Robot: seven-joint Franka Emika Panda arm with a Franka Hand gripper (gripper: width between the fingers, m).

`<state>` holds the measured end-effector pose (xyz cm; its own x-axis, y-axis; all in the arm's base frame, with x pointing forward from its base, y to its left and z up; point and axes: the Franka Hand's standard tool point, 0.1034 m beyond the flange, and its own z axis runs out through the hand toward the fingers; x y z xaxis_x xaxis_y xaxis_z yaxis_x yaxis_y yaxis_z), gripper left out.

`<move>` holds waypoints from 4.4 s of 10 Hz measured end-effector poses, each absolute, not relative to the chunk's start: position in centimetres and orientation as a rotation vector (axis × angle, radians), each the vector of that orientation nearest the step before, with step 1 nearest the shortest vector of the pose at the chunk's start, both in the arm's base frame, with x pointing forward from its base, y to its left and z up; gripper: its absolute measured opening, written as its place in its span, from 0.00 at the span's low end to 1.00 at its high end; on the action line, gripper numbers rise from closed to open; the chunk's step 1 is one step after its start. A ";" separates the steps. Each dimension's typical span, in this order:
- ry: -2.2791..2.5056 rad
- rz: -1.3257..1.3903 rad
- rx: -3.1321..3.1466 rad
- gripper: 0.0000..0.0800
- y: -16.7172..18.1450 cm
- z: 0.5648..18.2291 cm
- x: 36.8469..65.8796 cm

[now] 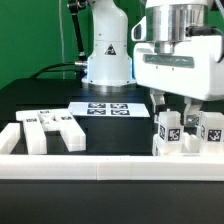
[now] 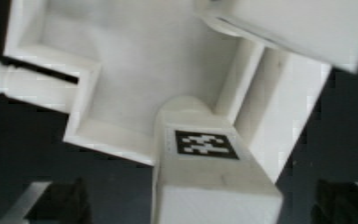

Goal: Assemble chair

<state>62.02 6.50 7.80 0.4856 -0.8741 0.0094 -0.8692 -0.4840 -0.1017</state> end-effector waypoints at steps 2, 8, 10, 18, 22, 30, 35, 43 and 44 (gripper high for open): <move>1.288 -0.119 -2.778 0.81 6.4 7.8 62.1; 0.378 -0.150 -3.070 0.81 6.1 7.8 62.1; 0.135 -0.155 -3.104 0.81 6.1 7.8 62.1; -0.108 -0.157 -3.129 0.36 5.9 7.8 62.1; 0.271 -0.155 -3.102 0.36 6.0 7.8 62.1; 1.333 -0.128 -2.770 0.36 5.9 7.8 62.1; 1.820 -0.087 -2.441 0.36 5.6 7.9 62.1; 2.445 0.016 -1.795 0.36 5.2 7.7 61.7; 2.456 0.016 -1.782 0.36 5.2 7.7 61.7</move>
Offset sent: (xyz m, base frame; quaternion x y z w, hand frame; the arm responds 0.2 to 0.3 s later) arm -0.0022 0.0054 0.0029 0.0144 -0.0148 -0.2391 0.9708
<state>61.71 5.22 7.72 -0.3064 -0.9474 -0.0930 -0.9485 0.3121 -0.0548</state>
